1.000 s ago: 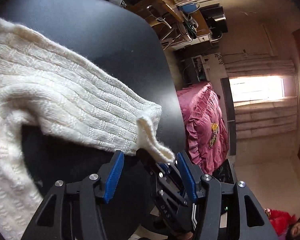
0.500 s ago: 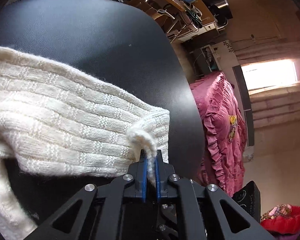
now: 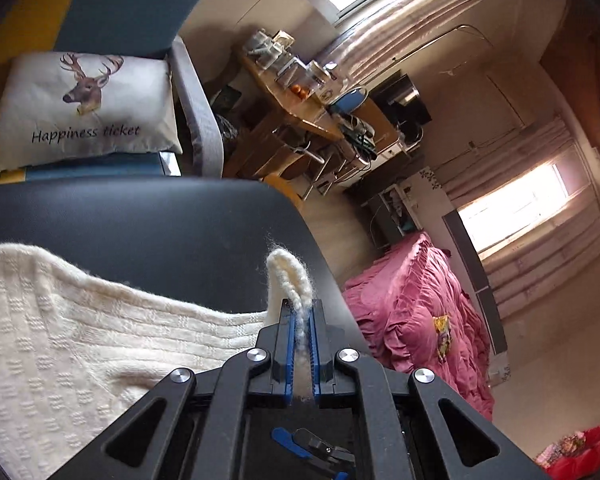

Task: Fold clothes
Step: 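Grasp the sleeve cuff with the left gripper and fold it across the body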

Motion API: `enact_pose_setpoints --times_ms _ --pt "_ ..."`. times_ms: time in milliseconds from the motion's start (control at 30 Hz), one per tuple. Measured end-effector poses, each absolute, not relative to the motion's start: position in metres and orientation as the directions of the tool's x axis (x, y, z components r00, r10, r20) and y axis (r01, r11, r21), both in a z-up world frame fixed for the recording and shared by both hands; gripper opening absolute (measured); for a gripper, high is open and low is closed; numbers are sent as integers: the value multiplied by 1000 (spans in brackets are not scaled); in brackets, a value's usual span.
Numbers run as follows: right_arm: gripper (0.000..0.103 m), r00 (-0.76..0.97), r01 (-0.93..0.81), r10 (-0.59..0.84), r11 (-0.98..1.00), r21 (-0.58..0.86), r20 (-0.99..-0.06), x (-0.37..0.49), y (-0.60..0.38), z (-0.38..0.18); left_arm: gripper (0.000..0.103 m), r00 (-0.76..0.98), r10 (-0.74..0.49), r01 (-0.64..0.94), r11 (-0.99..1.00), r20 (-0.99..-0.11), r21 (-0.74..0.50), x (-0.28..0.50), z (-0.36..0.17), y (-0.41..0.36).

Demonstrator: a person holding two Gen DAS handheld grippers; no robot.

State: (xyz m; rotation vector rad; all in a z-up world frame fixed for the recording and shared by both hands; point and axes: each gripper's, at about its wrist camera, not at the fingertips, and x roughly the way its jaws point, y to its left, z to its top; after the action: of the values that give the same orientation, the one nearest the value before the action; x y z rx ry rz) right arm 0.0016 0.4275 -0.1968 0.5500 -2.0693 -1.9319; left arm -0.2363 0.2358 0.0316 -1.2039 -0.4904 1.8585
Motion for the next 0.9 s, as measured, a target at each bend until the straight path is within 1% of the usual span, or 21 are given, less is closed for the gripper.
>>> enact_pose_setpoints --times_ms 33,100,133,267,533,667,900 --pt "62 -903 -78 -430 117 990 -20 -2 423 -202 6 -196 817 -443 -567 -542 -694 -239 39 226" --pt "89 -913 -43 -406 198 979 42 -12 412 -207 6 -222 818 -444 -569 -531 -692 -242 51 209" --pt "92 -916 -36 -397 222 974 56 -17 407 -208 6 -235 818 -440 -571 -525 -693 -244 57 200" --pt "92 -927 -37 -369 259 965 63 -39 391 -209 6 -270 830 -431 -558 -488 -709 -248 74 163" --pt "92 -927 -119 -375 267 956 -11 -69 370 -217 6 -358 835 -417 -543 -417 -729 -249 99 93" --pt "92 -929 -129 -369 255 958 -27 -87 360 -220 6 -406 832 -404 -534 -378 -742 -250 110 48" --pt "92 -919 -156 -389 204 966 -66 -112 343 -217 6 -504 790 -351 -557 -349 -753 -252 112 -32"
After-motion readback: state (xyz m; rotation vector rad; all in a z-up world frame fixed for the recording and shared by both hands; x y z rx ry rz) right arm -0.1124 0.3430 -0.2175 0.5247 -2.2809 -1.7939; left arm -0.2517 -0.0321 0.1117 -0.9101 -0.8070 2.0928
